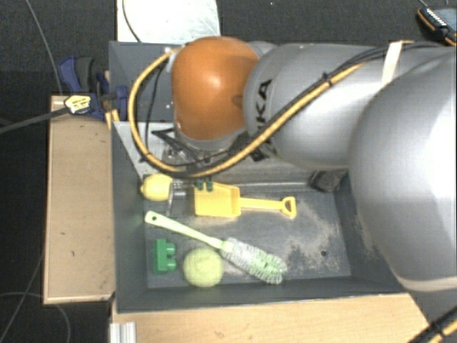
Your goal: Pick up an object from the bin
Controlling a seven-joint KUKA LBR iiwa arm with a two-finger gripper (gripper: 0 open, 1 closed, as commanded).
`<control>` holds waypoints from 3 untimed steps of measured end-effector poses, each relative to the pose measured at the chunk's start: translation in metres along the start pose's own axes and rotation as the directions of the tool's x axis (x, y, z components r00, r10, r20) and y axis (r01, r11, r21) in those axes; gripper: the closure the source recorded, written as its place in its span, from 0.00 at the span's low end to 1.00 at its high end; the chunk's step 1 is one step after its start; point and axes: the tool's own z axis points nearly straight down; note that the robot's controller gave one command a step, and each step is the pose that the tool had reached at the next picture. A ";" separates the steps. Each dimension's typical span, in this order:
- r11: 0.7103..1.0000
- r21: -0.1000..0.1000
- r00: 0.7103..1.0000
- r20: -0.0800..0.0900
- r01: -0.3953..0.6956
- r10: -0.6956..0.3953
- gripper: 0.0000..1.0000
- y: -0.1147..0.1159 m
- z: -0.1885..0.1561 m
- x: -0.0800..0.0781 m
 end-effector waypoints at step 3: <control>0.995 -0.006 0.995 0.022 0.101 -0.101 0.00 -0.056 0.050 0.104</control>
Offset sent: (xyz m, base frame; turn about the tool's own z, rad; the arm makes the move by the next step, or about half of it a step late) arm -0.0763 -0.0441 -0.1194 -0.0790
